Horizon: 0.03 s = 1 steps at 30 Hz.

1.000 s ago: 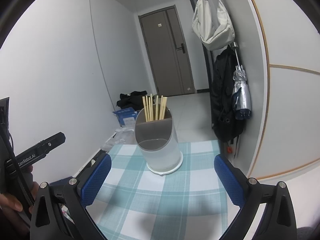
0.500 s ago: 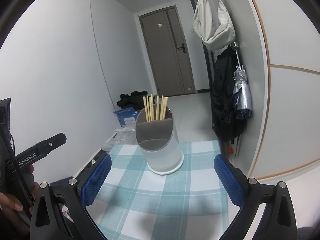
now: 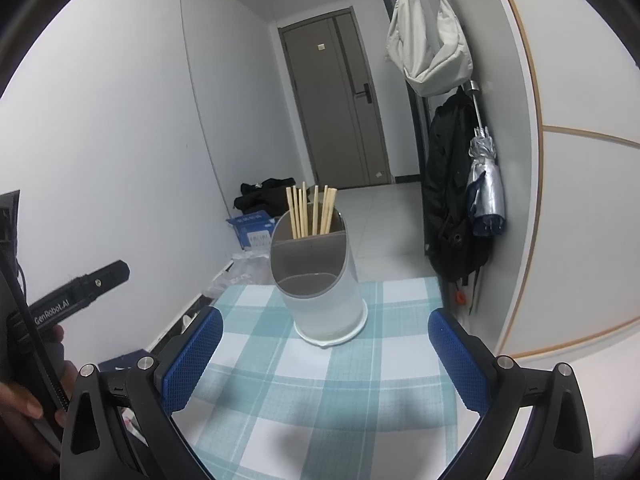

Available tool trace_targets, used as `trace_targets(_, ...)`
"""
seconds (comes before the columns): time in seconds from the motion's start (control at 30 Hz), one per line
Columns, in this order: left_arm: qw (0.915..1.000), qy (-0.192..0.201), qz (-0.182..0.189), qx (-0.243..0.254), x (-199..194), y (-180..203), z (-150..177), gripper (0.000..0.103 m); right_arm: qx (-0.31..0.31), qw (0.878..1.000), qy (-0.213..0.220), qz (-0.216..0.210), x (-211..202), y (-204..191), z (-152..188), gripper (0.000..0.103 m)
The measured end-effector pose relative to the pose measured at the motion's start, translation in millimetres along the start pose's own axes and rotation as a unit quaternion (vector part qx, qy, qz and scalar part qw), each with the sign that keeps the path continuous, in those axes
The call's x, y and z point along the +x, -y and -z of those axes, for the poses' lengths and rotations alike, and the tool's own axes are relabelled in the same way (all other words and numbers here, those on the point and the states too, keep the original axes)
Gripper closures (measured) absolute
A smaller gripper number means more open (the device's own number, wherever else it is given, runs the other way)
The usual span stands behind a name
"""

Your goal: Organize utensils

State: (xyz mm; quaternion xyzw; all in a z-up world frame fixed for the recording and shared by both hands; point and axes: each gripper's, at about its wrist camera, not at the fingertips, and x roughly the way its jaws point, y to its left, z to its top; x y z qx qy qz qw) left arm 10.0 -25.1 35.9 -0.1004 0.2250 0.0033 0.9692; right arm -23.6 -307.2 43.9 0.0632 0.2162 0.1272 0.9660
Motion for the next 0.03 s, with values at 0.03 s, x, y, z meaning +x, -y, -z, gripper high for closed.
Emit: trace_targets(0.03, 1.0, 0.0, -0.003, 0.002, 0.8, 0.4, 0.9, 0.001, -0.001, 1.0, -0.003, -0.001, 1.5, 0.5, 0.9, 0.0)
